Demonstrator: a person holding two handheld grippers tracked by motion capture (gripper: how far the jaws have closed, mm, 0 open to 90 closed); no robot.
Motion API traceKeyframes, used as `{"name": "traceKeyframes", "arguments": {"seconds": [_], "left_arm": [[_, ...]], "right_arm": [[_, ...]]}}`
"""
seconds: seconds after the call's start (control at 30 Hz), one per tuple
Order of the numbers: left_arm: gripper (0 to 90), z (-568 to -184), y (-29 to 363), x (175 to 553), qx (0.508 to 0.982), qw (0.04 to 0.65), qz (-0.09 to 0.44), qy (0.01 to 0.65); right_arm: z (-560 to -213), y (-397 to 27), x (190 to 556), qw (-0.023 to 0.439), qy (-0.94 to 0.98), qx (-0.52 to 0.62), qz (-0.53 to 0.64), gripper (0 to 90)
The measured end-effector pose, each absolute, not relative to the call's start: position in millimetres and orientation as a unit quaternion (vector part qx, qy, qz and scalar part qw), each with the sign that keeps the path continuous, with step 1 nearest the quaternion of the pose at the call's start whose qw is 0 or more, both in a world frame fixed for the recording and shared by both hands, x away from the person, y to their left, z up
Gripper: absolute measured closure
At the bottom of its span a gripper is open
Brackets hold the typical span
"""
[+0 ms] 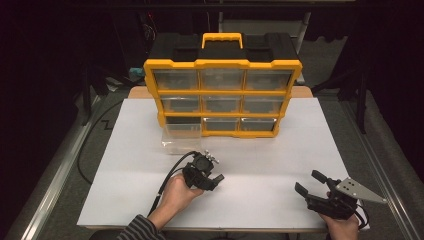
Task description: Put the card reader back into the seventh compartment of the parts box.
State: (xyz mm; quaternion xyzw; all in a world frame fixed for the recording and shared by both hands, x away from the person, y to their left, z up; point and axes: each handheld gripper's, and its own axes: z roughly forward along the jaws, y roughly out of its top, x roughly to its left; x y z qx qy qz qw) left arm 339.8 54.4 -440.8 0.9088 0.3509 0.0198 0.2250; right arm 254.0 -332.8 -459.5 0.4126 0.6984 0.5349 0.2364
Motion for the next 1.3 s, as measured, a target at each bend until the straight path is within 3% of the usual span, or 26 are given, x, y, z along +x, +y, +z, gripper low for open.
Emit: {"name": "traceKeyframes", "arguments": {"seconds": [0.37,0.57,1.3], "left_arm": [[63.0,-443.8,52.3,339.9,0.914,0.216,0.022,0.342],[71.2,-443.1,52.5,338.2,0.921,0.205,0.034,0.330],[72.4,-437.4,58.8,335.8,0.921,0.221,0.029,0.319]], "right_arm": [[-459.8,-332.9,254.2,0.235,0.699,0.415,0.532,21.1],[-459.7,-332.9,254.1,0.236,0.699,0.415,0.533,21.2],[-459.7,-332.9,253.8,0.235,0.701,0.413,0.531,21.3]]}}
